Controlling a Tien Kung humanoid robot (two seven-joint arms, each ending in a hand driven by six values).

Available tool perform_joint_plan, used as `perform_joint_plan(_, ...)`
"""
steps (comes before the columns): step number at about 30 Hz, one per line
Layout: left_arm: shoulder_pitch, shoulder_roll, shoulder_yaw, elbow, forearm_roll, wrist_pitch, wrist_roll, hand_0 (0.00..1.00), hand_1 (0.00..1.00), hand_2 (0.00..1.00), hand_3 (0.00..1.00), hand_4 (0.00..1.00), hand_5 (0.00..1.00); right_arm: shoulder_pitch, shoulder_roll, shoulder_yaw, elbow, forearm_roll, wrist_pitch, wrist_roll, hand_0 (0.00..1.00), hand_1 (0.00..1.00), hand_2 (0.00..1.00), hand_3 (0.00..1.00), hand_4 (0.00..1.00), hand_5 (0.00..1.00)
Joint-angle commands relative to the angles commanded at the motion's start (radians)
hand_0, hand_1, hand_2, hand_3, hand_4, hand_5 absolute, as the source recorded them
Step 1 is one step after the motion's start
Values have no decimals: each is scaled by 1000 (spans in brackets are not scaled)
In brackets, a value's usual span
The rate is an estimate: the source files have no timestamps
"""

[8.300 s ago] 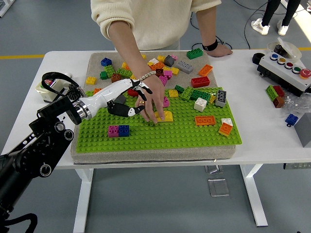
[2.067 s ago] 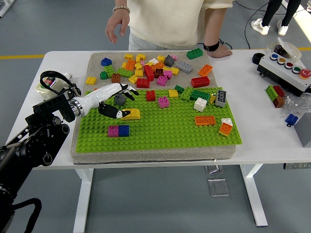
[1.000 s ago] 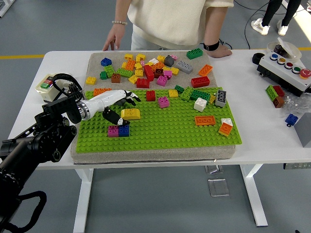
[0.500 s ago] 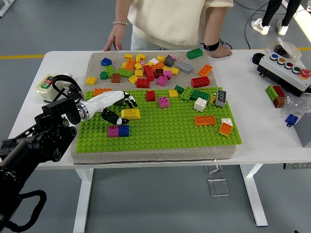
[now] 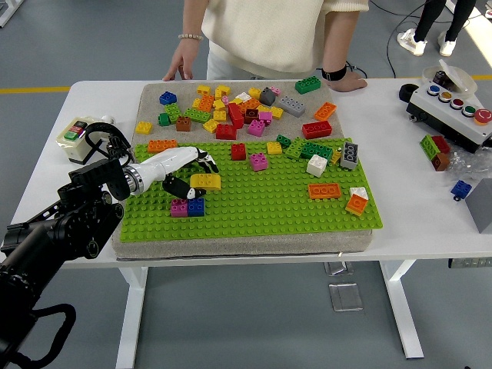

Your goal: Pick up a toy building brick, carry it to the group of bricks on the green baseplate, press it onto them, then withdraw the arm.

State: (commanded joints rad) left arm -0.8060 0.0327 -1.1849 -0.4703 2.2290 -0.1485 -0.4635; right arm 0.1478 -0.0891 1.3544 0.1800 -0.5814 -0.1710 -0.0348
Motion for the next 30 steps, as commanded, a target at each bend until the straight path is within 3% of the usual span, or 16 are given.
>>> perform_joint_plan(2, 2, -1, -1, -2, -10, 6, 2, 795, 692, 579, 566, 678, 2, -1, 0, 0, 0, 0, 0, 0, 729, 661, 707, 585, 920, 502)
perform_joint_plan(13, 3, -3, 1, 5, -4, 28, -3, 755, 638, 567, 544, 631, 2, -1, 1, 7, 0, 0, 1, 2, 730, 660, 706, 585, 919, 502)
perform_joint_plan(14, 2, -3, 1, 5, -4, 30, -4, 737, 613, 553, 530, 559, 2, 0, 1, 7, 0, 0, 1, 2, 730, 660, 706, 585, 919, 502)
perform_joint_plan(30, 18, 10, -28, -55, -8, 9, 2, 701, 603, 552, 530, 546, 2, -1, -1, 16, 0, -1, 1, 2, 729, 660, 706, 585, 919, 502)
